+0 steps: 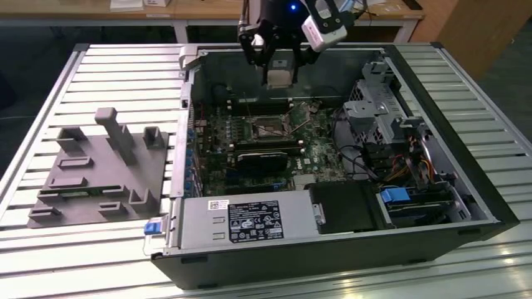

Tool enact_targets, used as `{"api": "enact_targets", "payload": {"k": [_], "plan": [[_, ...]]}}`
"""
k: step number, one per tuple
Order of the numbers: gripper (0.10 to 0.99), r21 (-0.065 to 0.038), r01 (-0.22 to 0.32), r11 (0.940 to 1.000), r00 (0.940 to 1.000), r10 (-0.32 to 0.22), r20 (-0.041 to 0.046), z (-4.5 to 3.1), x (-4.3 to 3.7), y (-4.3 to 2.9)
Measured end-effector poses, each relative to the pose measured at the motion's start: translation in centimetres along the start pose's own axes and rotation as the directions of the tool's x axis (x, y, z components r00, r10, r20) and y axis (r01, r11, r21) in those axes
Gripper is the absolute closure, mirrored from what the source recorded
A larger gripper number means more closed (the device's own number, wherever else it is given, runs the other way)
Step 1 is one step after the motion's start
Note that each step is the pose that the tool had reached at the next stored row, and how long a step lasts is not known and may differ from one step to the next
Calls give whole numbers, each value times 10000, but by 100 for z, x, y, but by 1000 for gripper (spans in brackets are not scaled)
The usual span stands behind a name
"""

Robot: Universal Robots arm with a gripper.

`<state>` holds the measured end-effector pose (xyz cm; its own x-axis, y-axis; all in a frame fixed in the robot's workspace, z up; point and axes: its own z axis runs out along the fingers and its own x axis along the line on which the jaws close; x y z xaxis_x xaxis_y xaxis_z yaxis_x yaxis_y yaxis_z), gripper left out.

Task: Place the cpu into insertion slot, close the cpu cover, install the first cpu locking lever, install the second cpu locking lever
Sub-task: 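Place the cpu into insertion slot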

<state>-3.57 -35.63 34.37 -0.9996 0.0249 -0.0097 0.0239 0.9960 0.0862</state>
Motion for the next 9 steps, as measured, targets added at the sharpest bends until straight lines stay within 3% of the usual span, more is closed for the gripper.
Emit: {"api": "enact_targets", "payload": {"k": [9], "plan": [[545,0,4,10000,10000,-4,39,160,10,-14]]}}
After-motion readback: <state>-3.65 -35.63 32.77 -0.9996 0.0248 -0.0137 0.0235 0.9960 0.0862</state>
